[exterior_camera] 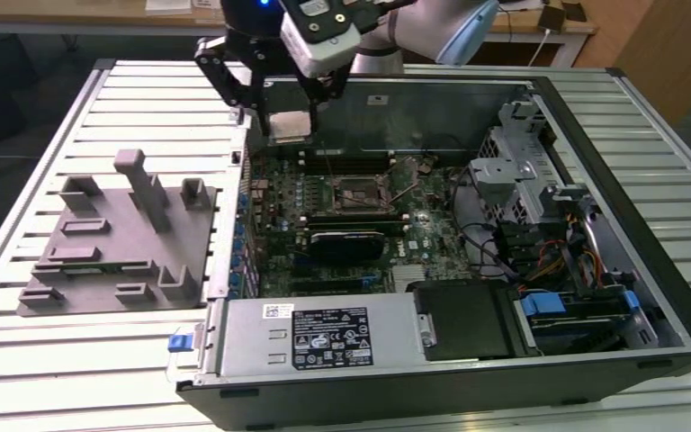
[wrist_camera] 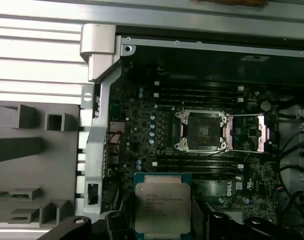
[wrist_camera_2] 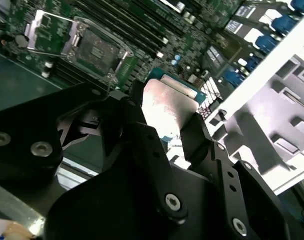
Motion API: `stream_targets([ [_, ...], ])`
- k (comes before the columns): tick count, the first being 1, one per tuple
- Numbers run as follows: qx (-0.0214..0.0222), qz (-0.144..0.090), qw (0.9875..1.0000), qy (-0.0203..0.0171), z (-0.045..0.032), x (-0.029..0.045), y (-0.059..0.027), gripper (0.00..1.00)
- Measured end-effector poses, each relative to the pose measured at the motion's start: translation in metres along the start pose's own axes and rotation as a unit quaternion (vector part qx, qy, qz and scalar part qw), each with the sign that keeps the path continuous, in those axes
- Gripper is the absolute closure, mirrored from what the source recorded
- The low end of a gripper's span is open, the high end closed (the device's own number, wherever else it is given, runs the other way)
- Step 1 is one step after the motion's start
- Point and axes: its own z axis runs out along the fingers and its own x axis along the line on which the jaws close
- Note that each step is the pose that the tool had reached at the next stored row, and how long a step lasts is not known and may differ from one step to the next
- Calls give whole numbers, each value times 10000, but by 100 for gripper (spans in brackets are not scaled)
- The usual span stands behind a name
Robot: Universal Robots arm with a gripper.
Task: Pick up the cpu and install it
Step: 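Pick up the cpu and move it towards the insertion slot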
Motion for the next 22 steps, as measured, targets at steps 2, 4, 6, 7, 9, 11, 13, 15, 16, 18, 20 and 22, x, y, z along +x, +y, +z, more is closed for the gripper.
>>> stream_targets([
  [2,0,1,10000,5,6,-88,-3,46],
  [4,-1,1,10000,9,12,-176,-5,46],
  [6,-1,1,10000,15,18,-251,-7,46],
  [7,-1,1,10000,18,20,-281,-8,46],
  [9,0,3,10000,23,32,-328,-10,46],
  [11,-1,6,10000,29,61,-367,-14,46],
  [13,-2,10,10000,35,97,-401,-17,46],
  [15,-1,13,10000,42,134,-433,-20,46],
  [16,-1,15,10000,45,154,-451,-22,46],
  [18,0,17,10000,53,192,-491,-26,46],
  [20,-1,17,10000,59,232,-536,-29,46],
  [22,-1,18,10000,67,271,-581,-33,46],
])
